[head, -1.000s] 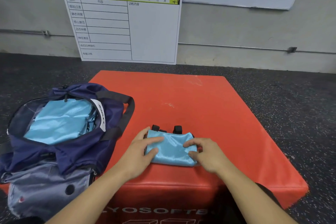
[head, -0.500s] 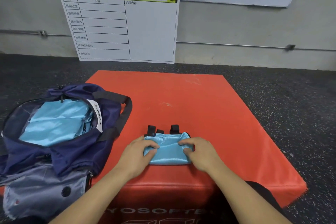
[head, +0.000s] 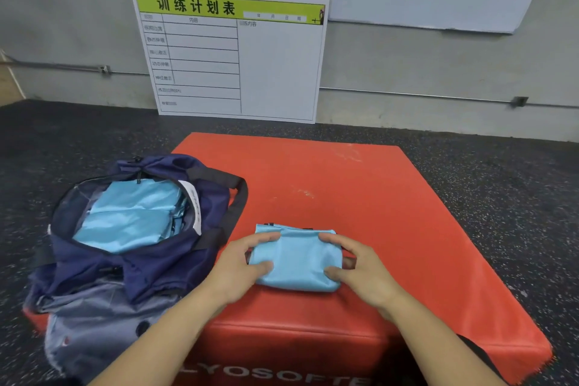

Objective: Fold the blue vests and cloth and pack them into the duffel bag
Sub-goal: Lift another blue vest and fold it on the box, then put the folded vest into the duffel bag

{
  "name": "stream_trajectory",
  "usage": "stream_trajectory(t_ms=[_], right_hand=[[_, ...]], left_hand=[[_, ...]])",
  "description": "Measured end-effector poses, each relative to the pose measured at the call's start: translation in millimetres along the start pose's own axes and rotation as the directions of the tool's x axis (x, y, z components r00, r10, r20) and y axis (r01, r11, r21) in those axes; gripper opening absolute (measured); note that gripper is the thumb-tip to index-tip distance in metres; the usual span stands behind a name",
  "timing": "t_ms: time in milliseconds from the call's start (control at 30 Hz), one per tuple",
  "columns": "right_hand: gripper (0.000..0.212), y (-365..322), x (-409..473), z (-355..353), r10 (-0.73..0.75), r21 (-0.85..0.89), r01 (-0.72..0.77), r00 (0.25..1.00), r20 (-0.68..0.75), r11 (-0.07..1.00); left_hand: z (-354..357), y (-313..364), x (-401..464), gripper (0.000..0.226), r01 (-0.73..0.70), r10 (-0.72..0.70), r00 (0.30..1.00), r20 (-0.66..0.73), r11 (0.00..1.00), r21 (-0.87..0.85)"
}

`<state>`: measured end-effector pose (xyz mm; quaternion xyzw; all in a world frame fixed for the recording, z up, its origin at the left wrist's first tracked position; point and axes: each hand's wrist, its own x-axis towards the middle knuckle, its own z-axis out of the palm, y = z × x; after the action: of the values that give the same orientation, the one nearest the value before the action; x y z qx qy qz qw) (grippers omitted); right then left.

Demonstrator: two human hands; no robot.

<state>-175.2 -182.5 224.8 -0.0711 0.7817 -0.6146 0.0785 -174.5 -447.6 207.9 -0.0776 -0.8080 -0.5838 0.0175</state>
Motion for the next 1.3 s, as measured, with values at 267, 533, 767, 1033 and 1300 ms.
stream_trajectory(t_ms=[267, 533, 767, 1033, 1300], right_hand=[[0.065, -10.8, 4.0, 24.9, -0.081, 0.014, 0.081, 0.996, 0.044, 0.997], [0.068, -104.5, 69.0, 132.6, -0.301, 0.028, 0.3, 0.95, 0.085, 0.954], [0.072, -150.6, 152.1, 253.7, -0.432, -0.083, 0.436, 0.899, 0.062, 0.896], [0.056, -105.7, 185.8, 305.8, -0.217, -0.339, 0.247, 0.968, 0.124, 0.908], [0.065, -102.7, 209.1, 302.8, -0.241, -0.75, 0.316, 0.947, 0.213, 0.58]], left_hand=[[-40.2, 24.9, -27.9, 0.058, -0.09, 0.091, 0.996, -0.002, 0.99, 0.111], [-171.5, 49.7, -24.7, 0.061, -0.089, 0.133, 0.959, -0.251, 0.98, 0.178], [-275.1, 27.7, 9.3, 0.057, -0.016, 0.087, 0.869, -0.487, 0.989, 0.148], [-285.9, -63.6, 48.6, 0.011, 0.205, -0.129, 0.828, -0.546, 0.976, 0.079], [-279.1, -80.7, 68.5, 0.045, 0.262, 0.106, 0.918, -0.382, 0.562, 0.785]])
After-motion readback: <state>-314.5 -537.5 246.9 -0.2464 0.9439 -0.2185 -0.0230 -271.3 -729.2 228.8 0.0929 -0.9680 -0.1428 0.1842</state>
